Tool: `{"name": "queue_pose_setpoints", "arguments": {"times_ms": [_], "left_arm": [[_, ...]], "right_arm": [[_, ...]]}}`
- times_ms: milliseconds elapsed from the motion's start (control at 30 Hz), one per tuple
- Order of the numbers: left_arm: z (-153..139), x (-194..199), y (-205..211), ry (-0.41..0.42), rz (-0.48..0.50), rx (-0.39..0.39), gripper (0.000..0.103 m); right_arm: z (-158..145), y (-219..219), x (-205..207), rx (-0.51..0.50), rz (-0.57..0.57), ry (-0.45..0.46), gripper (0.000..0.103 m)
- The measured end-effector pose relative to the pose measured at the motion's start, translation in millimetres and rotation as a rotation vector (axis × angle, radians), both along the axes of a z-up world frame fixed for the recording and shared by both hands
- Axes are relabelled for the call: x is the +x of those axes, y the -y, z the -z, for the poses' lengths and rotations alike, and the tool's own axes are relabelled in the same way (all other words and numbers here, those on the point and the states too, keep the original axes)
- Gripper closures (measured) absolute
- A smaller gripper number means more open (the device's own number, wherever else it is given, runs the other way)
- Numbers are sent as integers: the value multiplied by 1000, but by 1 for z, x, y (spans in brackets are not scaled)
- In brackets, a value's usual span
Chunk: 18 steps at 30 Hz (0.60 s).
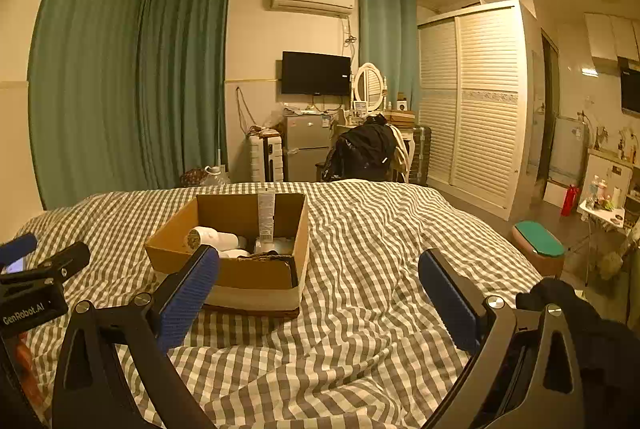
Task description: Organize objects
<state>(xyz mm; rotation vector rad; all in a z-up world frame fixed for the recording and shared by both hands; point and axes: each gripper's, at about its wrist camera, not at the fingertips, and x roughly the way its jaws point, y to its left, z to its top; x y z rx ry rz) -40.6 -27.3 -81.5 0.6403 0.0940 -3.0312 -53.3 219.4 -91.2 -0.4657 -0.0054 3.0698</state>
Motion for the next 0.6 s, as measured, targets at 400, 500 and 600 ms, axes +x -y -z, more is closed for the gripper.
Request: {"name": "queue_pose_setpoints", "arguments": {"times_ms": [400, 500, 600], "left_arm": [[7, -2, -8, 22, 7, -37, 0], [8, -2, -9, 24, 7, -40, 0], [9, -1, -10, 23, 8, -46, 0]], "right_arm": [[9, 1, 1, 5, -7, 35, 2], [10, 1, 1, 1, -4, 38, 2], [10, 1, 2, 2, -3, 37, 2]]}}
